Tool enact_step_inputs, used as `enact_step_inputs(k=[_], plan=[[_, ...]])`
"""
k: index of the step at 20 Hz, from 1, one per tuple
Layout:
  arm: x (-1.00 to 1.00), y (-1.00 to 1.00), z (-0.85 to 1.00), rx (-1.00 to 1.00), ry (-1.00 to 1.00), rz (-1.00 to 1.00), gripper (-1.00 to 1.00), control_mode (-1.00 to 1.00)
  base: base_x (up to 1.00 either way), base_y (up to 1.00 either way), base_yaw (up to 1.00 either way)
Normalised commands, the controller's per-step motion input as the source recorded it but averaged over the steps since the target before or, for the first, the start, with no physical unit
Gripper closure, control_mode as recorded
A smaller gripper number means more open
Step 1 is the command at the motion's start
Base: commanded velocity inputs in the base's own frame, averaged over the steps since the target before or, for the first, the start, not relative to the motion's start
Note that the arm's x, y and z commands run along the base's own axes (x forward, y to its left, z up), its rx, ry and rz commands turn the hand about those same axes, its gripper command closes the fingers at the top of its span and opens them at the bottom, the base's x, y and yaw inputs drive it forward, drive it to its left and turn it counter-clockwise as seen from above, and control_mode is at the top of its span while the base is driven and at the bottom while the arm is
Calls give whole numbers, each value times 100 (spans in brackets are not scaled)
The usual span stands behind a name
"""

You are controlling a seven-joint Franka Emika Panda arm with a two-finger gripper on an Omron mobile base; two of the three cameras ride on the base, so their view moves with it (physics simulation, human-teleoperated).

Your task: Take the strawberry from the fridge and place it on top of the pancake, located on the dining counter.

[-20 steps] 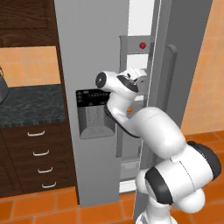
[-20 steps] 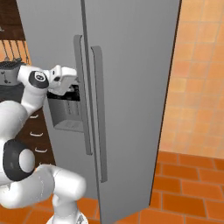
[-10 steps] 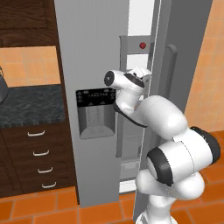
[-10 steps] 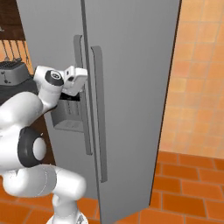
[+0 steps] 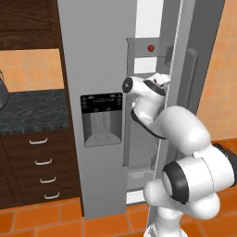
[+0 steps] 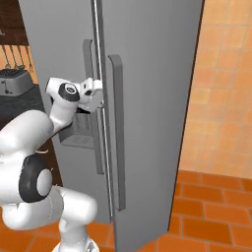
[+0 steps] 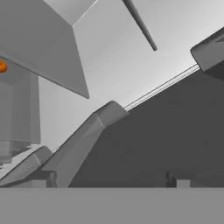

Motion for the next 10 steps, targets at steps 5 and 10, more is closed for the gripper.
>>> enact_step_inputs(k=[5, 10], plan=[[-74, -76, 9, 0, -4, -4, -100, -100, 0, 0, 0], [-32, -91, 23, 1, 0, -5, -100, -100, 0, 0, 0]])
